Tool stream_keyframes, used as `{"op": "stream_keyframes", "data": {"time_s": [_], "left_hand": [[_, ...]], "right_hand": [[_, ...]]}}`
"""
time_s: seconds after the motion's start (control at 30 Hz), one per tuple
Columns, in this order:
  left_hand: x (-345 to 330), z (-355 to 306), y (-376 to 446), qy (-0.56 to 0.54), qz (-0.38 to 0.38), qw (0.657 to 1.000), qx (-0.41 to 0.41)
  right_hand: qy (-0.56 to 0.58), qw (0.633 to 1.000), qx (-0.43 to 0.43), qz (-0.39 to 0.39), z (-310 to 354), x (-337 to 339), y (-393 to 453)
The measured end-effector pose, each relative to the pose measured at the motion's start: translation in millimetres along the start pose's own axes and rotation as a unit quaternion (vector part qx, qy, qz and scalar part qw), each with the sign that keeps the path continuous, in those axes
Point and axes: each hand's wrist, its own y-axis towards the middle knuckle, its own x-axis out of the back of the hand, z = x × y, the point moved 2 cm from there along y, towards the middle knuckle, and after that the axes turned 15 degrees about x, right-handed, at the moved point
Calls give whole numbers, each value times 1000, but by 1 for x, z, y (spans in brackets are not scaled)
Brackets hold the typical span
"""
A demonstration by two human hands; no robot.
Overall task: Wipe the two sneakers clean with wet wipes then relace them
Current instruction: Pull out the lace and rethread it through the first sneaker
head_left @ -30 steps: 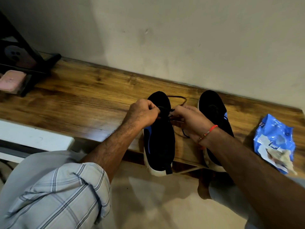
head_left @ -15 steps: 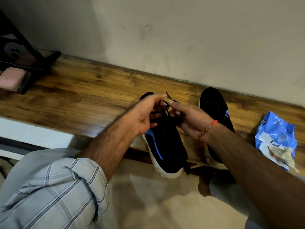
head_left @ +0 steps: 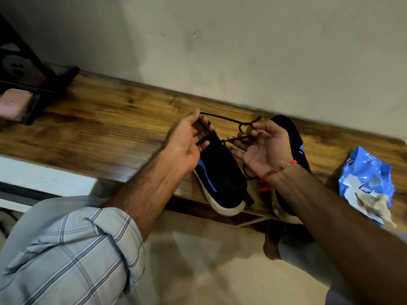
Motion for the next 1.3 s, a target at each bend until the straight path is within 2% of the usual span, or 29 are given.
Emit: {"op": "stream_keyframes", "data": {"time_s": [0.17,0.23,0.37,0.43,0.5,0.6,0.67,0.77,0.83,0.93,1.0,1.07,1.13,1.17,1.2,1.23,1.27,1.3], "left_hand": [[-1,-8,-1,-89,58,990,-91],[-5,-8,-7,-32,65,993,-89],[-5,-5,-13,175,43,983,-45],[-7,-5,-15,158,49,983,-82],[-8,-10,-14,91,52,985,-140],[-1,-17,-8,12,2,979,-202],[6,-19,-5,-13,-50,975,-215],[10,-20,0,17,-116,962,-245],[9,-22,-2,38,-135,949,-282],[6,-28,-9,14,-115,937,-331],[6,-31,-14,3,-108,932,-346],[10,-32,-15,47,-160,915,-366],[9,-31,-19,200,-288,862,-366],[9,-30,-21,295,-337,826,-343],[9,-28,-20,383,-351,797,-308],[9,-25,-18,467,-334,773,-268],[9,-21,-16,535,-299,757,-228],[9,-15,-15,585,-254,746,-190]], "right_hand": [[-2,1000,3,-16,-2,1,-2],[-16,1000,0,-1,-1,-2,-2],[-97,995,-2,28,2,-4,-2],[-149,988,8,34,-1,-6,-2],[-165,986,16,8,-6,-6,-2],[-136,989,20,-48,-8,-2,-1],[-107,993,26,-30,-6,-2,-1],[-38,999,33,0,-2,-2,0],[15,999,49,1,3,-3,0],[71,996,62,-7,12,-3,3],[74,994,73,-22,16,0,6],[4,991,105,-77,16,6,13],[-132,965,156,-165,17,18,20],[-216,939,174,-202,17,25,22],[-308,906,185,-225,19,31,22],[-399,865,205,-225,21,33,21],[-478,823,238,-194,22,30,18],[-536,786,279,-129,21,25,16]]}}
